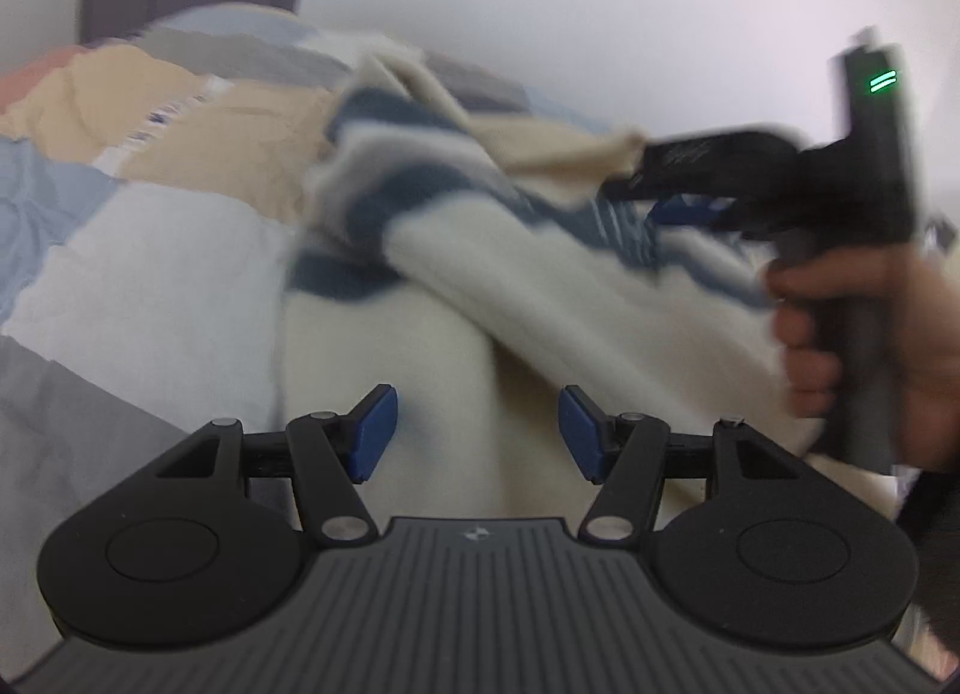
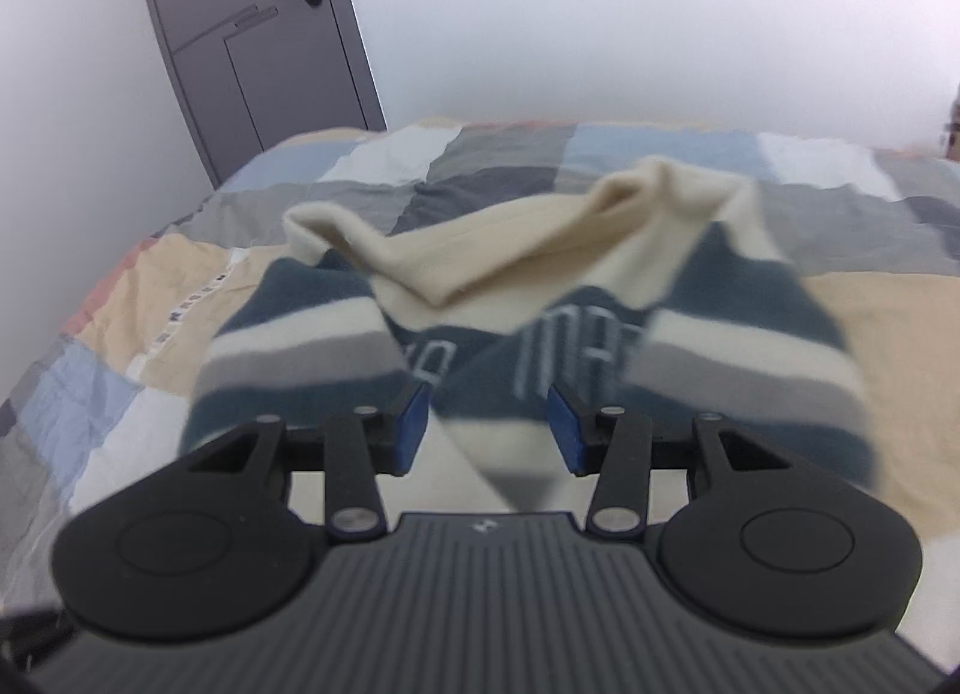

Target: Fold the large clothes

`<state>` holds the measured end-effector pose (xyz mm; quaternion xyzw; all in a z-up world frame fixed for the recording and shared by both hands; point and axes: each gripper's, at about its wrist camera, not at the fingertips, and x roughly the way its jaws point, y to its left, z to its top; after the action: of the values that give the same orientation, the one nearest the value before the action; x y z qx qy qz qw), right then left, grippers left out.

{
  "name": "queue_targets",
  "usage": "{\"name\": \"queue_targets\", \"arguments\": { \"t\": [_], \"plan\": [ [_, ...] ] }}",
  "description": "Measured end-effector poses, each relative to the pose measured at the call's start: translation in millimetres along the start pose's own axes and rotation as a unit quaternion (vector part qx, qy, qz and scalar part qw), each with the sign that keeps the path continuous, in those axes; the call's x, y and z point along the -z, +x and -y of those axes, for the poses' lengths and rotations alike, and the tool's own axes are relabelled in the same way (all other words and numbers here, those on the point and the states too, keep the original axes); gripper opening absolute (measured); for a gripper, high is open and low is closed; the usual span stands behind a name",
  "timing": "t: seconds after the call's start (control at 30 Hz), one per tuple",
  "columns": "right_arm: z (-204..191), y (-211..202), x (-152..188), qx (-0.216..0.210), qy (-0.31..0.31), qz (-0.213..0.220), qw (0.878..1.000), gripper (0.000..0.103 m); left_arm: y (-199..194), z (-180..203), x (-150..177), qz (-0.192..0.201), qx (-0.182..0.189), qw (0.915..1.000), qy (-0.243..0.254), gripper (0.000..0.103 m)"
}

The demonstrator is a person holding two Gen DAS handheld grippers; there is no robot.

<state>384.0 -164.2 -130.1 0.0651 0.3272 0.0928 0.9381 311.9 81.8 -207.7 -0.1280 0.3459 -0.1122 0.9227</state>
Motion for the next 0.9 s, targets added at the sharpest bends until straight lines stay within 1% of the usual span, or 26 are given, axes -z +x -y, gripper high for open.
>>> {"name": "queue_targets", "arguments": {
  "t": [0.07, 0.13, 0.23, 0.33, 0.43, 0.53, 0.63, 0.77, 0.8, 0.9],
  "plan": [
    [-7.1, 29.6, -8.0, 0.006, -0.004, -0.008, 1.0, 0.046, -4.7, -7.9, -5.3, 0.025, -0.002, 0.9997, -0.006, 0.065],
    [-13.4, 57.5, -13.0, 0.031, -0.035, -0.011, 0.999, 0.046, -4.8, -16.0, -9.9, 0.042, -0.002, 0.9991, -0.01, 0.065],
    [-13.3, 95.9, -20.2, 0.056, -0.066, -0.015, 0.996, 0.045, 5.4, -28.1, -13.1, 0.038, -0.007, 0.999, -0.022, 0.065],
    [-4.8, 129.7, -26.0, 0.072, -0.062, -0.031, 0.995, 0.045, 18.3, -38.2, -12.9, 0.03, -0.019, 0.9987, -0.038, 0.065],
    [-2.7, 153.8, -38.2, 0.085, -0.072, -0.029, 0.993, 0.045, 23.5, -47.2, -12.5, 0.045, -0.03, 0.9972, -0.052, 0.066],
    [-0.3, 171.9, -58.1, 0.1, -0.071, -0.006, 0.992, 0.045, 31.1, -54.3, -13.0, 0.047, -0.036, 0.9964, -0.06, 0.066],
    [9.1, 187.1, -75.5, 0.103, -0.05, 0.014, 0.993, 0.045, 38.9, -62.5, -13.2, 0.044, -0.036, 0.9954, -0.076, 0.066],
    [11.4, 197.3, -97.8, 0.114, -0.046, 0.073, 0.99, 0.045, 47.3, -69.7, -11.8, 0.042, -0.038, 0.9943, -0.091, 0.066],
    [12.4, 200.3, -103.7, 0.116, -0.041, 0.08, 0.989, 0.045, 49.8, -69.6, -11.6, 0.041, -0.038, 0.9943, -0.091, 0.066],
    [15.9, 214.0, -113.6, 0.116, -0.03, 0.065, 0.991, 0.045, 55.3, -67.1, -11.0, 0.043, -0.043, 0.9951, -0.077, 0.066]
  ]
}}
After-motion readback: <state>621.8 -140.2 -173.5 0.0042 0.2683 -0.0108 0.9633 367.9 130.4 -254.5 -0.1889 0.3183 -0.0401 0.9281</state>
